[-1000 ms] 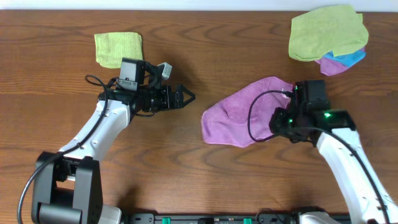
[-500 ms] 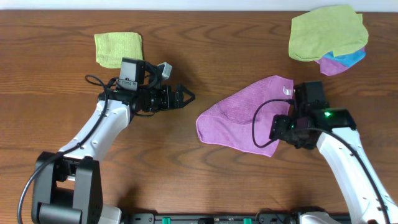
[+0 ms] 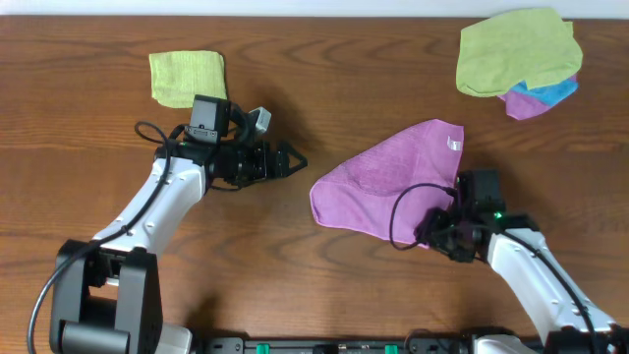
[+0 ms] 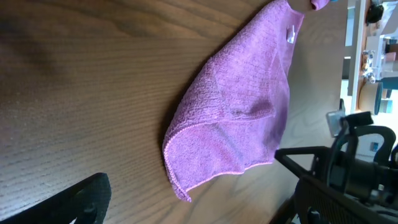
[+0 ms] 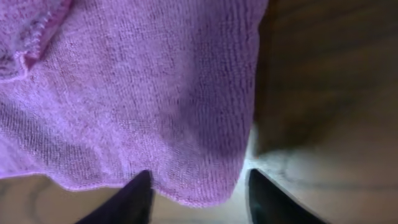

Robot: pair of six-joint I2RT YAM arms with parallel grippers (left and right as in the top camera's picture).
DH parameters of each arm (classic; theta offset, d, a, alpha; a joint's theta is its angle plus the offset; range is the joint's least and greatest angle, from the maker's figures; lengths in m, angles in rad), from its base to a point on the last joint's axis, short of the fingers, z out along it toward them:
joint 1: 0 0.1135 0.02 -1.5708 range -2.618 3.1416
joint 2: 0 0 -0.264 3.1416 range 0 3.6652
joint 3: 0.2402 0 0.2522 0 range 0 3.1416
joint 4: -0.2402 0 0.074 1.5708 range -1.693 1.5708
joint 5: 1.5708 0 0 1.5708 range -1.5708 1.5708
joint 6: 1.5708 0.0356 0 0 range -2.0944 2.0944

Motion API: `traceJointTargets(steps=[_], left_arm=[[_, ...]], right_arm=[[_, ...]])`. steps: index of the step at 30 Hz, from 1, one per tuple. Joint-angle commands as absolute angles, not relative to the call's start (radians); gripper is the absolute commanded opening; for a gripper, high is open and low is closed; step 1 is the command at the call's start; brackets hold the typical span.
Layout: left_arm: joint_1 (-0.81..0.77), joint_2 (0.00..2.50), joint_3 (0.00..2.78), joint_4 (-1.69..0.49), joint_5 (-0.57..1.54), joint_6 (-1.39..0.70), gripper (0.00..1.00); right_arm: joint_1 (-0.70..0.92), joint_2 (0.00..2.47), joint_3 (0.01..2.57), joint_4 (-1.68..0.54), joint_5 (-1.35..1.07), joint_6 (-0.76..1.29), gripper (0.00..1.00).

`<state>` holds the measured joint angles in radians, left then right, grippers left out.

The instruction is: Fold the cloth

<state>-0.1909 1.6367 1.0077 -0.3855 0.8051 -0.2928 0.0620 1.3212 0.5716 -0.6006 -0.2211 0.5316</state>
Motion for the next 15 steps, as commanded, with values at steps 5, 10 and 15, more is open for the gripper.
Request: traceJointTargets(steps=[5, 10, 15], left_arm=[[-0.192, 1.647, 1.031, -0.389, 0.807, -0.285, 0.95], [-0.212, 1.647, 1.031, -0.389, 0.812, -0.285, 0.95], [-0.263, 1.647, 1.031, -0.388, 0.801, -0.285, 0.95]], right_arm=[[0.053, 1.322, 0.514, -0.521, -0.235, 0.590, 0.30], [0.053, 1.322, 0.517, -0.504, -0.218, 0.559, 0.06], [0.054, 1.322, 0.580, -0.511, -0.201, 0.465, 0.01]])
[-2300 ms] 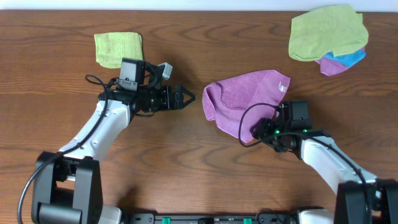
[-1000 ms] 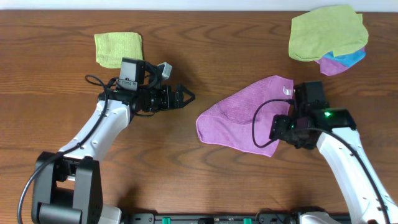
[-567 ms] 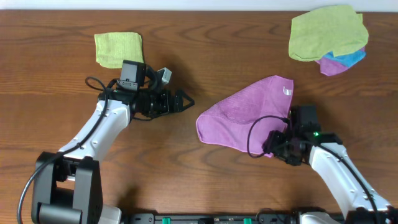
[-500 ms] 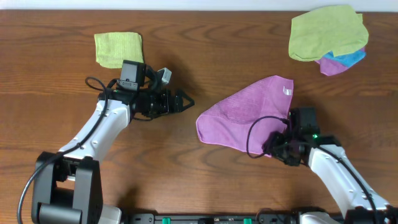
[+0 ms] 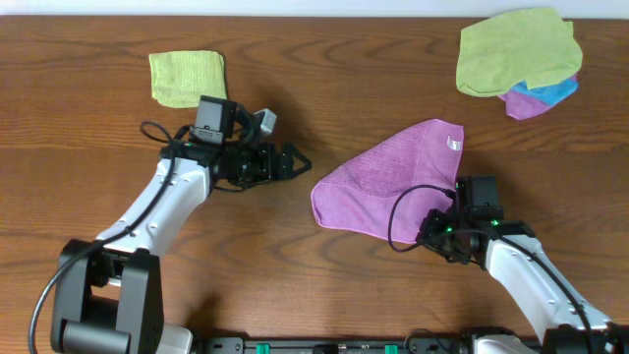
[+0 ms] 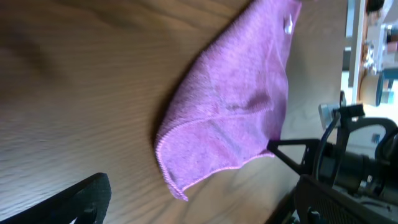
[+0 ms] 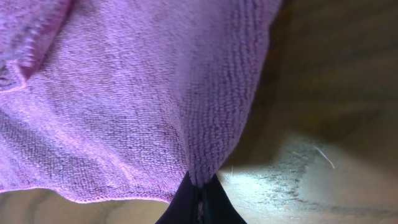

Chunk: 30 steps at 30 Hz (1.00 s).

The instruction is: Fold the cloth

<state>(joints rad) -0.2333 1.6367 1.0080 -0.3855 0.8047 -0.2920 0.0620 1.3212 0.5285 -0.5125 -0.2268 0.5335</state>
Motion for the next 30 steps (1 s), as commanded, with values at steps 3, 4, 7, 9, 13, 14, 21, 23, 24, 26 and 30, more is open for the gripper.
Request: traceJointTargets(steps=[3, 4, 7, 9, 13, 14, 21, 23, 24, 26, 30], left_arm=[[-0.287, 1.647, 1.031, -0.385, 0.791, -0.285, 0.95], [-0.293, 1.647, 1.031, -0.385, 0.787, -0.285, 0.95], [-0.302, 1.647, 1.031, -0.385, 0.783, -0.285, 0.95], [-0.302, 1.647, 1.031, -0.385, 0.782, -0.290, 0.96], [-0.302, 1.647, 1.031, -0.385, 0.781, -0.292, 0.95], [-0.302, 1.647, 1.031, -0.385, 0.782, -0.292, 0.95], [-0.302, 1.647, 1.031, -0.388, 0.782, -0.294, 0.95], [-0.302, 1.647, 1.031, -0.389, 0.782, -0.294, 0.95], [-0.302, 1.647, 1.031, -0.389, 0.782, -0.294, 0.95], [-0.302, 1.647, 1.031, -0.389, 0.782, -0.296, 0.95], [-0.302, 1.647, 1.031, -0.389, 0.782, -0.296, 0.95]], right_arm=[[0.064, 1.322, 0.644, -0.512, -0.160, 0.413, 0.01], [0.068, 1.322, 0.663, -0.512, -0.155, 0.397, 0.01], [0.086, 1.322, 0.710, -0.501, -0.154, 0.357, 0.01], [0.102, 1.322, 0.719, -0.482, -0.154, 0.350, 0.03], [0.145, 1.355, 0.719, -0.437, -0.158, 0.338, 0.04], [0.157, 1.370, 0.719, -0.424, -0.159, 0.338, 0.04], [0.244, 1.525, 0.731, -0.264, -0.162, 0.292, 0.04], [0.263, 1.579, 0.754, -0.236, -0.162, 0.265, 0.04], [0.270, 1.603, 0.770, -0.231, -0.162, 0.249, 0.04], [0.288, 1.668, 0.820, -0.226, -0.162, 0.206, 0.06], [0.324, 1.761, 0.917, -0.228, -0.162, 0.154, 0.22]])
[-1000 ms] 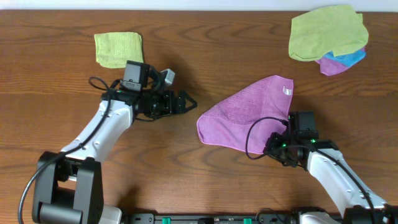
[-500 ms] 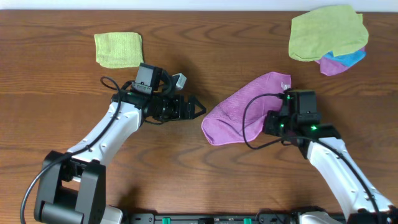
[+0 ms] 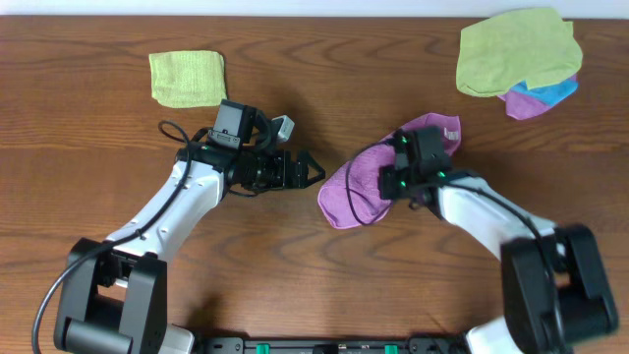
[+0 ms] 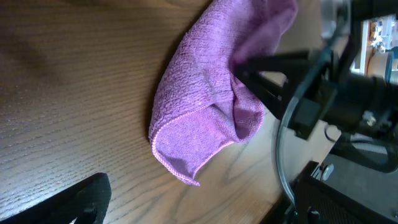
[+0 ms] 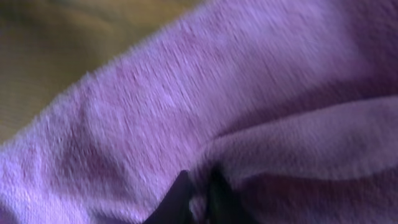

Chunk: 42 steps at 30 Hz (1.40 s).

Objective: Fold the cloth
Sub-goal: 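Grasp the purple cloth's near corner with the right gripper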

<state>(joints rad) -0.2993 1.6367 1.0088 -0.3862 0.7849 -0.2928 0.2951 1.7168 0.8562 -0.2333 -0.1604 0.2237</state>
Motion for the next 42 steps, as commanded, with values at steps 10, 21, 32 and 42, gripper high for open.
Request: traceJointTargets(steps=[10, 21, 32, 42], left_arm=[[-0.302, 1.647, 1.031, -0.389, 0.781, -0.296, 0.95], [-0.302, 1.647, 1.031, -0.389, 0.781, -0.296, 0.96], [-0.302, 1.647, 1.031, -0.389, 0.781, -0.296, 0.95], [-0.302, 1.647, 1.031, -0.389, 0.778, -0.295, 0.95]], right_arm=[[0.351, 1.790, 1.083, -0.334, -0.153, 0.141, 0.53], [0.345, 1.720, 1.117, -0.385, -0.099, 0.175, 0.61], [0.321, 1.621, 1.118, -0.485, -0.048, 0.241, 0.64], [0.323, 1.641, 1.114, -0.607, -0.049, 0.371, 0.64]])
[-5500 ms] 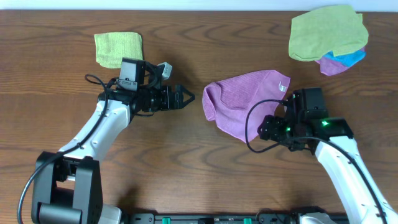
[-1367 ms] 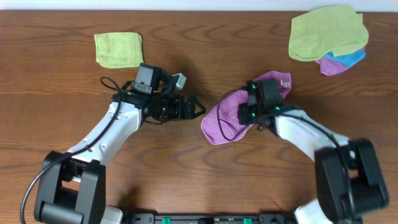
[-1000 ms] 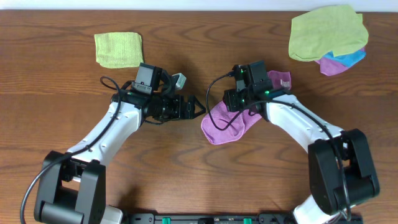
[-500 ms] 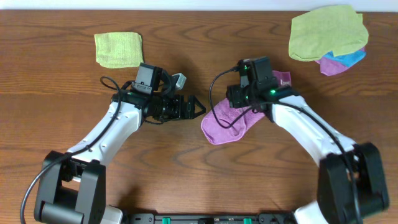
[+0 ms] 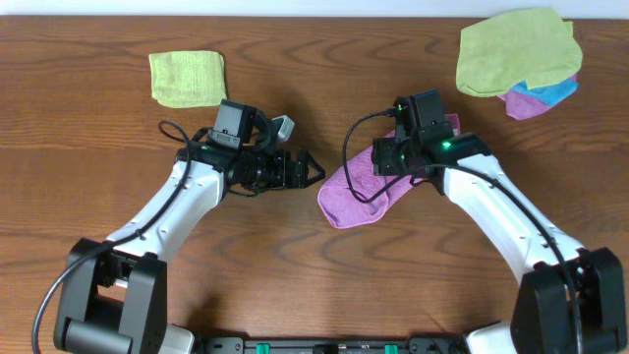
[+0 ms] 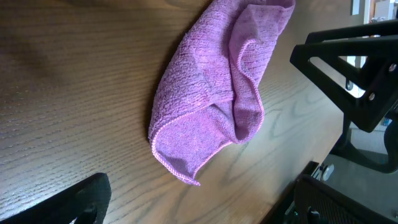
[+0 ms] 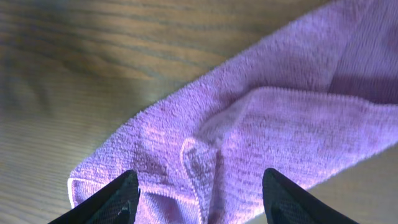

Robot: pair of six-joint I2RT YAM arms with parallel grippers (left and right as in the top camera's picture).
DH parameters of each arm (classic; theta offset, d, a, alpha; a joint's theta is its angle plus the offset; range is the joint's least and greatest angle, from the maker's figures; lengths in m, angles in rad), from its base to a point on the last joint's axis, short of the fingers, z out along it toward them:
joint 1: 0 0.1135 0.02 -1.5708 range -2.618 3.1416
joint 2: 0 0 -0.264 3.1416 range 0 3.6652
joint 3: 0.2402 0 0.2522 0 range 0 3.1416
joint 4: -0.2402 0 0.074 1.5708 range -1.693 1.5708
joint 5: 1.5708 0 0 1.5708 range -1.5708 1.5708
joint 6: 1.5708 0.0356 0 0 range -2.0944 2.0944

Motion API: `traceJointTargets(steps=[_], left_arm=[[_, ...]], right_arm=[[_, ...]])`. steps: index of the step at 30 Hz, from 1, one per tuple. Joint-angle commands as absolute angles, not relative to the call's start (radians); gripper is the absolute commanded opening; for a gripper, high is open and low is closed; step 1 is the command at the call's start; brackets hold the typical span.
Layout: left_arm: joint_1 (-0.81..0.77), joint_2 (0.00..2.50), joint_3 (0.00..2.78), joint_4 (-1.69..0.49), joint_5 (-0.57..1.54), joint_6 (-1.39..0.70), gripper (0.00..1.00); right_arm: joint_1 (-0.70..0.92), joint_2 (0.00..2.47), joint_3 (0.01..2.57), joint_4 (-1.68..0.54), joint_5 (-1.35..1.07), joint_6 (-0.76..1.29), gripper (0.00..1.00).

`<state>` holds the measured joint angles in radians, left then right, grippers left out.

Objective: Fold the cloth
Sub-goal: 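Grasp the purple cloth's near corner with the right gripper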

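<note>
The purple cloth [image 5: 366, 193] lies mid-table, doubled into a narrow, rumpled strip running from far right to near left. In the left wrist view, the cloth [image 6: 208, 106] shows one flap lying over the other. My right gripper [image 5: 383, 159] hovers open just above the strip. The right wrist view shows its fingers spread either side of a raised crease in the cloth [image 7: 249, 137], with my right gripper [image 7: 200, 183] holding nothing. My left gripper [image 5: 313, 169] sits open just left of the cloth's near-left end, apart from it.
A folded green cloth [image 5: 187, 78] lies at the far left. A pile of cloths [image 5: 516, 51], green over blue and purple, sits at the far right corner. Bare wooden table [image 5: 295, 265] surrounds the purple cloth.
My right gripper was shut on a fold of the purple cloth, low over it. Now it is open and higher, and the flap lies on the cloth. The left arm has not moved.
The cloth lay spread as a wide triangle, with my right gripper open at its near right corner. The gripper then shut on that corner. Later the corner was over the cloth's far-left part, with the left gripper nearer. Now the cloth is released as a narrow strip.
</note>
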<state>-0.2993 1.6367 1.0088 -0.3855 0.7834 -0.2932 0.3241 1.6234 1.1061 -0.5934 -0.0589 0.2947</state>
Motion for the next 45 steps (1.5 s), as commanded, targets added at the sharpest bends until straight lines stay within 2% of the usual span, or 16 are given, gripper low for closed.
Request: traceJointTargets(steps=[1, 10, 25, 27, 30, 32, 34, 45], left_arm=[[-0.302, 1.647, 1.031, -0.389, 0.778, -0.295, 0.95], [-0.302, 1.647, 1.031, -0.389, 0.778, -0.295, 0.96], [-0.302, 1.647, 1.031, -0.389, 0.775, -0.295, 0.95], [-0.302, 1.647, 1.031, -0.389, 0.775, -0.295, 0.95], [-0.302, 1.647, 1.031, -0.389, 0.776, -0.296, 0.95], [-0.302, 1.647, 1.031, -0.389, 0.774, -0.295, 0.95], [-0.302, 1.647, 1.031, -0.389, 0.775, -0.295, 0.95], [-0.302, 1.647, 1.031, -0.389, 0.778, -0.377, 0.95]], right_arm=[[0.323, 1.650, 1.114, -0.612, -0.049, 0.388, 0.64], [0.323, 1.773, 1.114, -0.553, -0.083, 0.480, 0.63], [0.323, 1.846, 1.114, -0.463, -0.086, 0.531, 0.58], [0.323, 1.848, 1.114, -0.461, -0.084, 0.531, 0.52], [0.322, 1.848, 1.114, -0.447, -0.081, 0.530, 0.34], [0.322, 1.847, 1.114, -0.444, -0.078, 0.530, 0.14], [0.322, 1.842, 1.114, -0.445, -0.078, 0.523, 0.01], [0.321, 1.666, 1.114, -0.584, 0.032, 0.480, 0.01]])
